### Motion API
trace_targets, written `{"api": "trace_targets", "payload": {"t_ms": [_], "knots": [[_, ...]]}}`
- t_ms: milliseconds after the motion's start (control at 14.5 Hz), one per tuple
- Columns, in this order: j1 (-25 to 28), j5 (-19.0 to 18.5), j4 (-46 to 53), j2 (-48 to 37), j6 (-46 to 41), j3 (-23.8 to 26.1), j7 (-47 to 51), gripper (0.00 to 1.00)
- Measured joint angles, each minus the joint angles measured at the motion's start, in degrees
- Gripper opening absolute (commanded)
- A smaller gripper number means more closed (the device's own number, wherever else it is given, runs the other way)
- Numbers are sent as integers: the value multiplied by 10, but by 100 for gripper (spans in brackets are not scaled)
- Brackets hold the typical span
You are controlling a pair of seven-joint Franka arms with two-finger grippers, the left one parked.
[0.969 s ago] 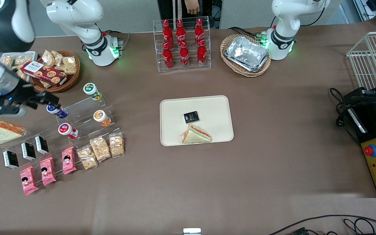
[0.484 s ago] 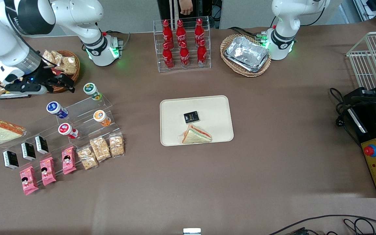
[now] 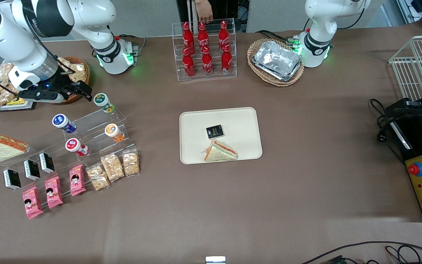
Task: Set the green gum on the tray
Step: 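Lower the open right gripper around the green gum bottle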
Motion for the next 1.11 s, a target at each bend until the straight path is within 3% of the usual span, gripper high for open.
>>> {"api": "trace_targets", "payload": {"t_ms": [1107], "knots": [[15, 0, -112, 10, 78, 12, 39, 100]]}}
